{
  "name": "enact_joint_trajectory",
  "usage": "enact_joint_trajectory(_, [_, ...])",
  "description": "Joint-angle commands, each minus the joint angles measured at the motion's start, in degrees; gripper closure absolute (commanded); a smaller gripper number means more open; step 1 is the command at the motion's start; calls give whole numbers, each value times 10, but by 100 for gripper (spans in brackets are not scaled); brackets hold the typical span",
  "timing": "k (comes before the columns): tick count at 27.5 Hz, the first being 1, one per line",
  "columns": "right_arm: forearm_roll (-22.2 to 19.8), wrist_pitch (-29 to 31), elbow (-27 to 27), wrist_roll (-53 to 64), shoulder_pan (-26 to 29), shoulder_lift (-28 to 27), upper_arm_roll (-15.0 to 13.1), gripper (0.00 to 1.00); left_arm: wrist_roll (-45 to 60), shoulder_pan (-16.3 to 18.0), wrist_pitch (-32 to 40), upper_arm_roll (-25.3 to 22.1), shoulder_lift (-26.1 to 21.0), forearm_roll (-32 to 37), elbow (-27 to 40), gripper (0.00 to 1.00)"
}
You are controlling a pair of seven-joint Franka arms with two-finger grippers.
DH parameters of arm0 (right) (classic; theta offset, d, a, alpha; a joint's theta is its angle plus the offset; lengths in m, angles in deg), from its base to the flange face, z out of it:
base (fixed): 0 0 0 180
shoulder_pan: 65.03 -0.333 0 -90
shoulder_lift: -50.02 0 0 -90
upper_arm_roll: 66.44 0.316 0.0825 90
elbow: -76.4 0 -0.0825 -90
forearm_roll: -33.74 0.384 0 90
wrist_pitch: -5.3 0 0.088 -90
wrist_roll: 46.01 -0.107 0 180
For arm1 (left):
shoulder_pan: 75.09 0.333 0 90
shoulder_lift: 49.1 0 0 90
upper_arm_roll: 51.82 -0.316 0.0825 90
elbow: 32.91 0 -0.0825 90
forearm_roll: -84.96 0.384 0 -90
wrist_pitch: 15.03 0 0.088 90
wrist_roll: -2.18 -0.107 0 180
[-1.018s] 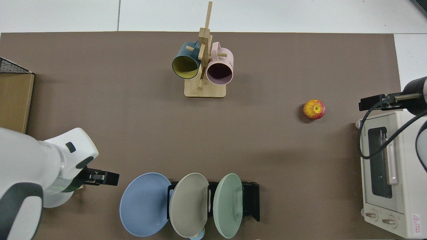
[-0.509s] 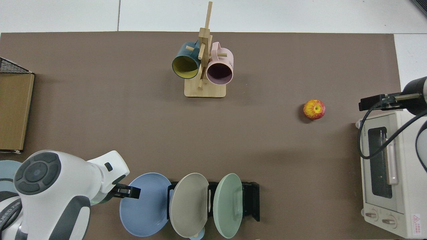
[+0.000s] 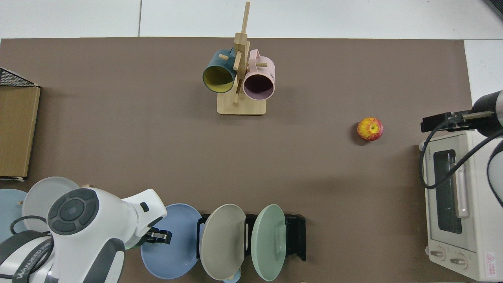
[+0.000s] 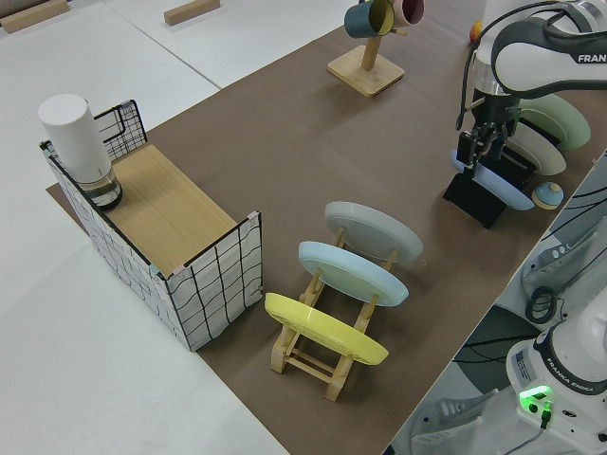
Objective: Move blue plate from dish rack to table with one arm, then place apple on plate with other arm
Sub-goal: 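Grasp the rim of the blue plate with the left gripper, then lift the blue plate out while the right gripper reaches the apple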
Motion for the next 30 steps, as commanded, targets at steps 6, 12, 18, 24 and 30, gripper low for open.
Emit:
enact_joint_trajectory(6, [-1,6,-16,10,0,10,1,0,-6,-6,-14,16,20,-6,17,59])
enact_joint_trajectory(12, [-1,6,-16,7,-1,10,2,0,-7,-2,-9,17,19,3,3,80])
enact_joint_trajectory(18, [24,5,-15,6,3,0,1,0,-8,3,7,14,16,28,-24,96])
enact_joint_trajectory(24, [26,6,-11,5,0,-9,1,0,-7,4,15,11,15,71,-43,100])
enact_joint_trajectory(30, [23,6,-6,-3,0,-36,1,0,-7,12,43,9,14,85,-76,100])
